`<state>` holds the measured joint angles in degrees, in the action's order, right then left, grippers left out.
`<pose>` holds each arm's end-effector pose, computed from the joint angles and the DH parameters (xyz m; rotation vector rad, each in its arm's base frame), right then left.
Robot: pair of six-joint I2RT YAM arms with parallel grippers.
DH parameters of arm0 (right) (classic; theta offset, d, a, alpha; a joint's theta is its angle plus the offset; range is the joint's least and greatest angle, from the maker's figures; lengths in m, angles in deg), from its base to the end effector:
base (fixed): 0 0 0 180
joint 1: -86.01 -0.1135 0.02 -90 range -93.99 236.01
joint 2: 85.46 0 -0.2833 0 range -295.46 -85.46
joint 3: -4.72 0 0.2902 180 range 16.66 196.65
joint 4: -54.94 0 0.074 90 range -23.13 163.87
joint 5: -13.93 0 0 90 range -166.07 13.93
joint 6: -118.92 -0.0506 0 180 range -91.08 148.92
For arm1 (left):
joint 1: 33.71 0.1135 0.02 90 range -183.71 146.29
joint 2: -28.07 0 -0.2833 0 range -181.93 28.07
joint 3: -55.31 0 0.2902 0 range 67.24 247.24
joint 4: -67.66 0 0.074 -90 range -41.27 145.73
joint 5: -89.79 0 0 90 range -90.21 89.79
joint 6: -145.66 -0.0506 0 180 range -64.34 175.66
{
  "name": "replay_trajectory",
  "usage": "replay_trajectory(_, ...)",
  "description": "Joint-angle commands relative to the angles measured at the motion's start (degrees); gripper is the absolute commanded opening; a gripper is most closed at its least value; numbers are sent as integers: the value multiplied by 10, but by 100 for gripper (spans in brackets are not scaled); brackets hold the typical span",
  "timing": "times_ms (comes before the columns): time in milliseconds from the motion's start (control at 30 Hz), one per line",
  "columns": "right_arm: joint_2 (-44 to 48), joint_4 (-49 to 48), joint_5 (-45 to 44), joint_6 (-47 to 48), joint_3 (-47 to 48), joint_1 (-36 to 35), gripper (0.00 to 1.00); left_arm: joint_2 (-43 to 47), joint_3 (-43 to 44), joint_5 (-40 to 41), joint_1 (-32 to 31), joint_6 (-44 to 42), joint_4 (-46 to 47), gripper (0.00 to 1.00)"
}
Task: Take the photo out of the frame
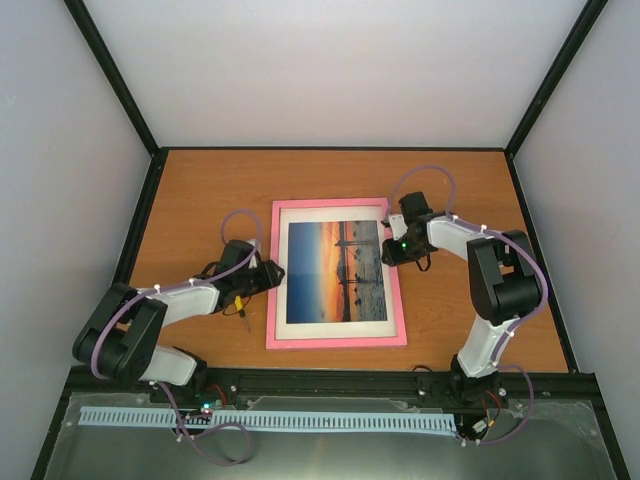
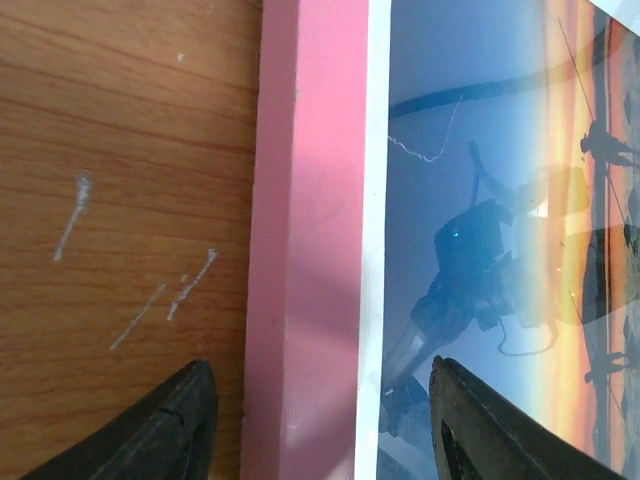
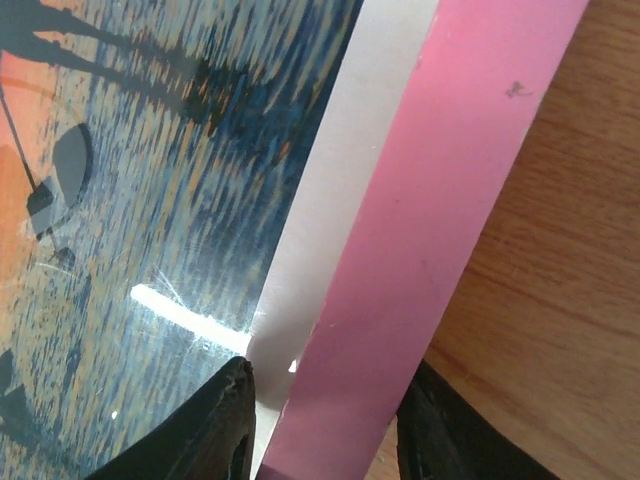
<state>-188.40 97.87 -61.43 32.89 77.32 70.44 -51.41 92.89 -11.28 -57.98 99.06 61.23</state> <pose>0.3523 0.1114 0.1253 -0.5367 2.7994 0.4066 0.2389 -0.1184 0.1059 -0.3298 2.5211 -0.7429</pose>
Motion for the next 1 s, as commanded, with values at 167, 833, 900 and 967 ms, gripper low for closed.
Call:
replay_trajectory(167,10,11,44,-39,11,13,31,-6,15,0,-27,7,16,57)
replay_trajectory(833,47,1,134,-47,10,78,3,166,53,117,-36,5,-92,62)
replay_trajectory(900,48,5,133,-39,14,83,3,204,54,136,-36,1,-111,63)
replay_trajectory(967,51,12,132,-32,23,89,3,236,59,157,-36,-7,-128,63)
